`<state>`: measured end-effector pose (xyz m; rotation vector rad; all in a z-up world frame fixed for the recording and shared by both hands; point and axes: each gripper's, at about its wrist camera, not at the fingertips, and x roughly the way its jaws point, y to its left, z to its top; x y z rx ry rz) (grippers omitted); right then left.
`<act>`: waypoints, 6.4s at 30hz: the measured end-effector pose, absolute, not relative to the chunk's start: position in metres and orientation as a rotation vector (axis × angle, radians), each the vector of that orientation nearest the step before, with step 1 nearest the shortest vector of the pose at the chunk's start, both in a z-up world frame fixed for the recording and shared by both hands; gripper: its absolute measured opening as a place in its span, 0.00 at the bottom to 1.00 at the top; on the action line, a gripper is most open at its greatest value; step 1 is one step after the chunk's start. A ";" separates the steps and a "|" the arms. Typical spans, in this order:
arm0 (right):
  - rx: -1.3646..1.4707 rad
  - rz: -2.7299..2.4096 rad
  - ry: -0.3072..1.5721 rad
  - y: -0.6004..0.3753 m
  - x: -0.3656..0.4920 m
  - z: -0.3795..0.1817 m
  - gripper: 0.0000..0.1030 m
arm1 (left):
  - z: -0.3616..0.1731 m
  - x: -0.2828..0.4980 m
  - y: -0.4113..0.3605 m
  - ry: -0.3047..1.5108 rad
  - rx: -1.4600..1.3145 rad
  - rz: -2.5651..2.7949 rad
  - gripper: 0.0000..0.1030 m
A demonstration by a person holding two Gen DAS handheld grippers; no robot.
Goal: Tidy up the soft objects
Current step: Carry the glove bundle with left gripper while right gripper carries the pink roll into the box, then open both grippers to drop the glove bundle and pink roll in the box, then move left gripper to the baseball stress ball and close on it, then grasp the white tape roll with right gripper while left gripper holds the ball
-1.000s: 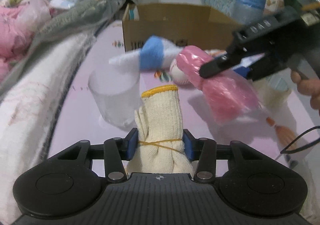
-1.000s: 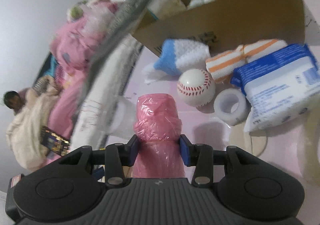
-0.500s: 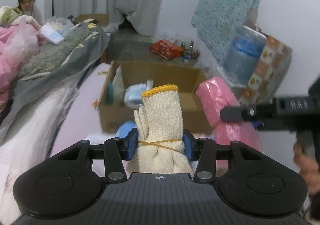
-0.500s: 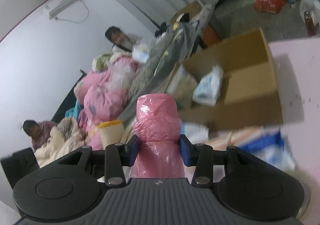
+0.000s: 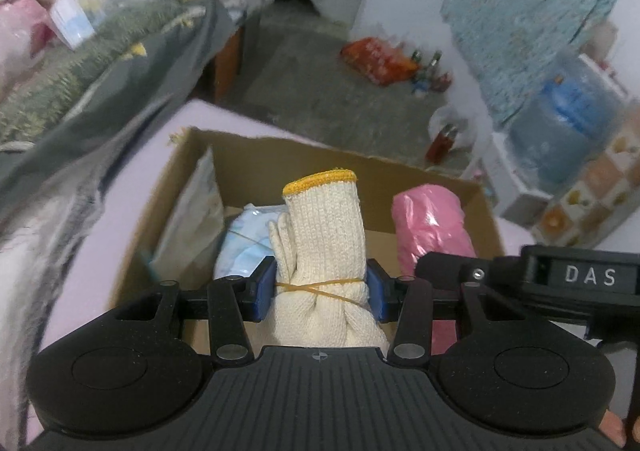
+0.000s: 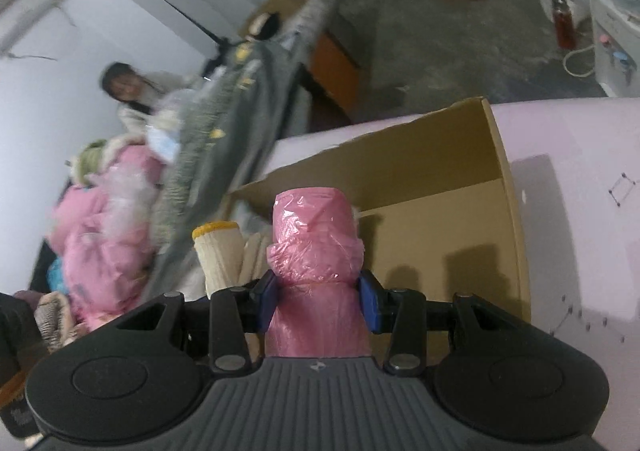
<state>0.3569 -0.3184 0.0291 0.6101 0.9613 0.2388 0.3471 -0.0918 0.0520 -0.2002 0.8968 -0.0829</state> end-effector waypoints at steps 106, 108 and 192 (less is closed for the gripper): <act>0.348 0.410 1.094 -0.206 0.214 -0.040 0.45 | -0.045 0.125 -0.098 0.720 0.154 -0.140 0.58; 0.326 0.416 1.086 -0.205 0.218 -0.041 0.44 | -0.047 0.130 -0.098 0.728 0.145 -0.139 0.57; -0.032 0.466 1.212 -0.182 0.147 -0.063 0.05 | -0.066 0.076 -0.091 0.801 0.199 -0.252 0.70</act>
